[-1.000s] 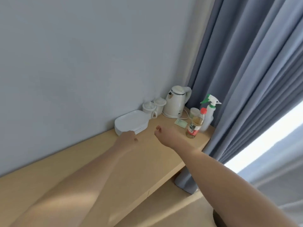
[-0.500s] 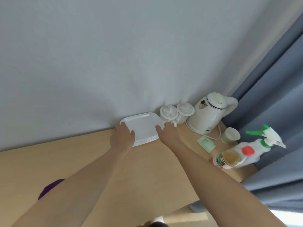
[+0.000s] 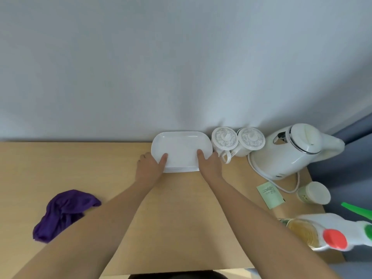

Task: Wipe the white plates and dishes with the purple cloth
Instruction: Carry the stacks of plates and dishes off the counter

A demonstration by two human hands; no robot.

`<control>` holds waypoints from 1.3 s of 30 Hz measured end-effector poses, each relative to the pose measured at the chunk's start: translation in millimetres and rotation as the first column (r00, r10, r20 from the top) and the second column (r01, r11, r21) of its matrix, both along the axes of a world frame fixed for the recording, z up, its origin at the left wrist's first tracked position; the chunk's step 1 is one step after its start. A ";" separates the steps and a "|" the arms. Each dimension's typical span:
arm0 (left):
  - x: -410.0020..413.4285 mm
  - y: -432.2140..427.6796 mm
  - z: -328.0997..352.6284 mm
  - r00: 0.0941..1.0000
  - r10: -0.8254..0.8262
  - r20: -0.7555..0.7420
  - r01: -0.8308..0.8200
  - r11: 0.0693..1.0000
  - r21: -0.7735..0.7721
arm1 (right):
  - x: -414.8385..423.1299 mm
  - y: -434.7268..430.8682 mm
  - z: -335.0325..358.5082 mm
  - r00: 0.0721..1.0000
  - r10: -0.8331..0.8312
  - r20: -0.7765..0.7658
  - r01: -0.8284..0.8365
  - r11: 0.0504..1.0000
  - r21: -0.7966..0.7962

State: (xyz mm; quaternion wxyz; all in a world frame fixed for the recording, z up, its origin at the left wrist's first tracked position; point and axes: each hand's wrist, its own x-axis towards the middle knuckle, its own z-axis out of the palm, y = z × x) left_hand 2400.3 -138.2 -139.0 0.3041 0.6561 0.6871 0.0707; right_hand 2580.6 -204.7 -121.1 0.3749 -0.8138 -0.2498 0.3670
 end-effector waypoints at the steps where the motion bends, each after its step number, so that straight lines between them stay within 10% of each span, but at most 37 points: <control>1: -0.8 0.6 -0.5 1.000 0.008 0.028 -0.008 1.000 -0.010 | -1.8 -0.4 -2.8 1.000 -0.011 -0.014 0.012 1.000 0.009; 24: -13.1 24.1 -6.5 0.969 0.101 0.226 -0.040 0.965 -0.261 | 11.0 7.1 -16.2 0.998 -0.001 -0.069 0.001 1.000 -0.004; 39: -71.7 -51.4 14.6 0.945 0.185 0.270 -0.161 0.981 -0.109 | -33.0 -29.9 -5.9 0.980 0.198 0.030 -0.199 0.978 0.058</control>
